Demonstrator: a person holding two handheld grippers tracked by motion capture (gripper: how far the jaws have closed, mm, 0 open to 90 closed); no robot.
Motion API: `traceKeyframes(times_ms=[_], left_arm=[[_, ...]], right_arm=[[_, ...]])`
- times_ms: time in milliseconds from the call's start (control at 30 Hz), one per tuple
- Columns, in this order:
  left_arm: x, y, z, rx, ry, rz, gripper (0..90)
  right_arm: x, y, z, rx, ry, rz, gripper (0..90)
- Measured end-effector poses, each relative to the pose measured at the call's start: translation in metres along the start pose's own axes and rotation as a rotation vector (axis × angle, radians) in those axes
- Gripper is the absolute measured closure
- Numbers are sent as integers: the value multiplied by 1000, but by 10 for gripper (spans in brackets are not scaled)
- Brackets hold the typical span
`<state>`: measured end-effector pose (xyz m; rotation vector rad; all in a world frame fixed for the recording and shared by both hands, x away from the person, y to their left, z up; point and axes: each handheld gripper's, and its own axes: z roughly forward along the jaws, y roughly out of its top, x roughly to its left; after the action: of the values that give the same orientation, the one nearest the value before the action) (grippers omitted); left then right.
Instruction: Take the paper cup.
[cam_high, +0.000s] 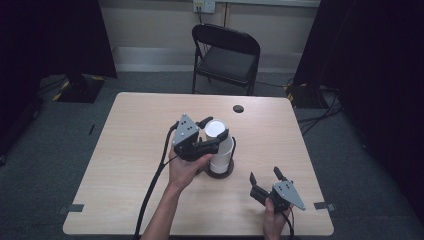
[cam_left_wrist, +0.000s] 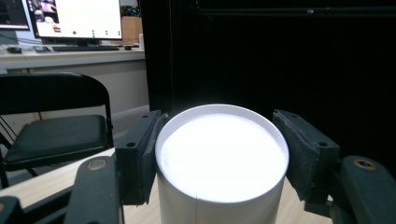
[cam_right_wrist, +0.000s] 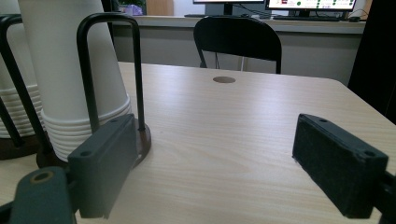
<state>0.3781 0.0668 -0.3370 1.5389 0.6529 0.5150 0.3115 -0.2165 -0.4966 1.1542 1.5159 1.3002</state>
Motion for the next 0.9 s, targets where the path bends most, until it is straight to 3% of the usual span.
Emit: traceKeyframes(times_ms=[200, 533, 667, 833, 900], left_arm=[[0, -5, -6, 0, 7, -13, 357], [-7, -13, -19, -1, -18, -32, 356], [-9, -17, -24, 3, -20, -38, 357], [-6, -25, -30, 5, -33, -73, 356], [-3, -28, -32, 12, -24, -107, 356]], right_arm=[[0, 0, 0, 0, 0, -1, 135], [0, 1, 1, 11, -1, 1, 135], [1, 2, 4, 41, -19, -8, 134], [3, 2, 6, 64, -37, -14, 135], [3, 3, 7, 71, -34, -15, 140]])
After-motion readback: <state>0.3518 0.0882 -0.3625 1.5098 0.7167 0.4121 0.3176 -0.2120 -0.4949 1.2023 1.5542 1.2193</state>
